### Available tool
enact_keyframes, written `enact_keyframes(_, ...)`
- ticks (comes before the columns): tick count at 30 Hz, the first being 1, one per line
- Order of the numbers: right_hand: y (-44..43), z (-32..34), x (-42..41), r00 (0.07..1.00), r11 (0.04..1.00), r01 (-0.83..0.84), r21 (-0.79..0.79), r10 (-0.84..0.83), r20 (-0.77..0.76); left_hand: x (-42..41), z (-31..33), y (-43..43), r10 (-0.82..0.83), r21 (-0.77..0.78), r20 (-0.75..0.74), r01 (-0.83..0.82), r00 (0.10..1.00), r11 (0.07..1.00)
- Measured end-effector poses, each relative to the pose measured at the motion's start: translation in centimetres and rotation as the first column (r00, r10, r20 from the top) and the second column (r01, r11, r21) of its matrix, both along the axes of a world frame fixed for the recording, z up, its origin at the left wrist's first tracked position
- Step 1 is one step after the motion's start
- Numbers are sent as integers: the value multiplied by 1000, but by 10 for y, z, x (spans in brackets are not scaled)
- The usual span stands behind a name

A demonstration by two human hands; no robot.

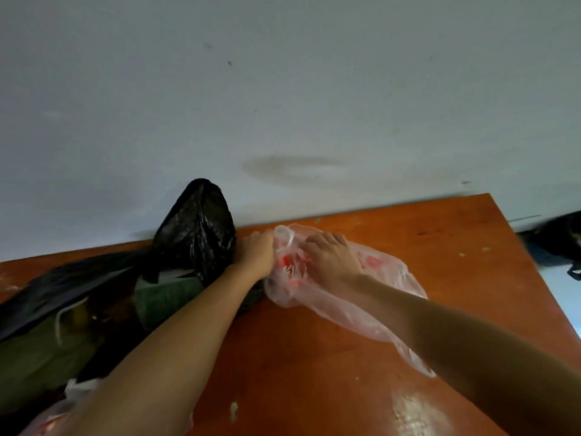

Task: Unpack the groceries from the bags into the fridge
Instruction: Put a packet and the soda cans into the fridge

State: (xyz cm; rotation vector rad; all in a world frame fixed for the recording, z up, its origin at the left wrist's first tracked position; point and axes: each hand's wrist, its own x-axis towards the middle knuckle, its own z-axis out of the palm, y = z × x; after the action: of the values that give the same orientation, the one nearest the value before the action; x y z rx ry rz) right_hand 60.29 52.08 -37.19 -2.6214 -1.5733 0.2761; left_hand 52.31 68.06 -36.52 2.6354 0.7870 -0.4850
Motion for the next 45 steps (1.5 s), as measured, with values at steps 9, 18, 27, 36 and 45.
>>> enact_keyframes(9,-30,-15,-36,990,984,140,106,-137,-33,15,2,-10,43,-42,9,-43,999,998)
enact_keyframes(18,-7,-5,-56,831,864,431,-261,-492,-258,14,0,-17,-167,147,-124,185,978,972)
enact_keyframes(27,-59,-27,-41,724,883,464,-74,-427,-542,13,-9,-38,-332,375,-270,416,904,828)
enact_keyframes(36,-49,-27,-49,735,847,487,-215,-530,-423,7,-10,-45,-381,408,-266,462,885,788)
enact_keyframes(45,-111,-6,-33,-48,587,788,-189,-247,-968,5,-5,-54,-336,401,-303,439,892,804)
